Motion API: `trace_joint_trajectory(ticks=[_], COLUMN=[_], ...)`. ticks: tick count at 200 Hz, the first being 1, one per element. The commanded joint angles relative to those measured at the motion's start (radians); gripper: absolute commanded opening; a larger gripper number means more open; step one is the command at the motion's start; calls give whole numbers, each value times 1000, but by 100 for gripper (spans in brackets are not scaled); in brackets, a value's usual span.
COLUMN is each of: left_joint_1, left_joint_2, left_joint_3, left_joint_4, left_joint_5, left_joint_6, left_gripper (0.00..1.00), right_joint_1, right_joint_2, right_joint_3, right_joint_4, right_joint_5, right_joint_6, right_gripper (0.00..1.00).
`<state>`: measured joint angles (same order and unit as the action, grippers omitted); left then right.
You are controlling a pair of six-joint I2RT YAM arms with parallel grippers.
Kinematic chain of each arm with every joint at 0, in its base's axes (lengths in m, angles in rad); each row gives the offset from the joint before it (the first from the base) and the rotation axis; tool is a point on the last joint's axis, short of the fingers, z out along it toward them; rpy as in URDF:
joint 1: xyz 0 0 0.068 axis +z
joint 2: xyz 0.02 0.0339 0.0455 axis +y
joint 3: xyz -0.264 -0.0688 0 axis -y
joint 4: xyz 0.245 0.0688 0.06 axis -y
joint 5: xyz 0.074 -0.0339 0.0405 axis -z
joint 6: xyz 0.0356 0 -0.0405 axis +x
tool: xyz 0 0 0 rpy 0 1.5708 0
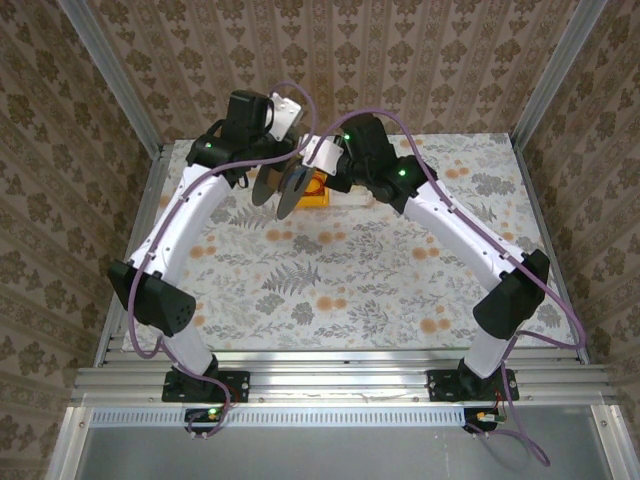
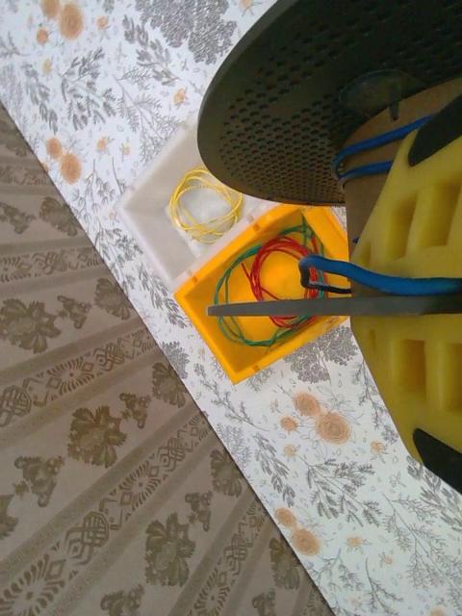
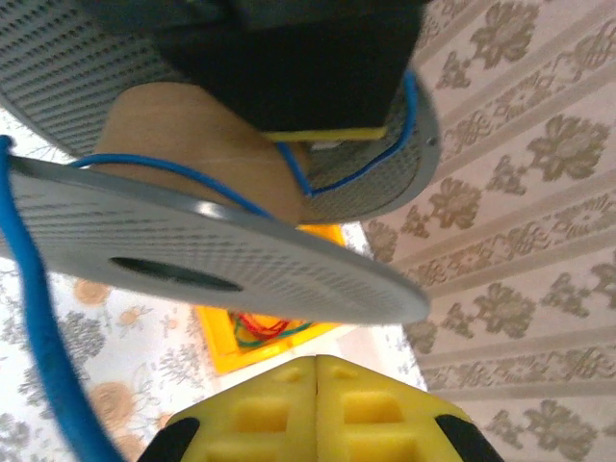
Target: Wrap the cables
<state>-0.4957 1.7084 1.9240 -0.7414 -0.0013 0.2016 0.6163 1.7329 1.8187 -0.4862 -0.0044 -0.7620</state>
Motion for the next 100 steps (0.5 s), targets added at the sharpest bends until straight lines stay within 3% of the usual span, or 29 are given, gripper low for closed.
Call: trace_joint_trajectory(ticks=[1,52,100], left_joint_1=[3,-22,-24], left_joint_2=[-60,-60,-81], left_joint_3=[9,10,1], left_joint_4=[-50,-113,-157], left_joint_5=[40,121,155], left_joint_6=[102,186,249], left_gripper=[0,0,0], right_joint_1=[-33,-64,-135], right_joint_2=[-9,41,15], right_joint_3=[2,61,9], right_joint_4=[76,64,87], right_joint_5=[-16,-23,-118], right_joint_6=[-69,-125,-187], right_gripper=[0,0,0])
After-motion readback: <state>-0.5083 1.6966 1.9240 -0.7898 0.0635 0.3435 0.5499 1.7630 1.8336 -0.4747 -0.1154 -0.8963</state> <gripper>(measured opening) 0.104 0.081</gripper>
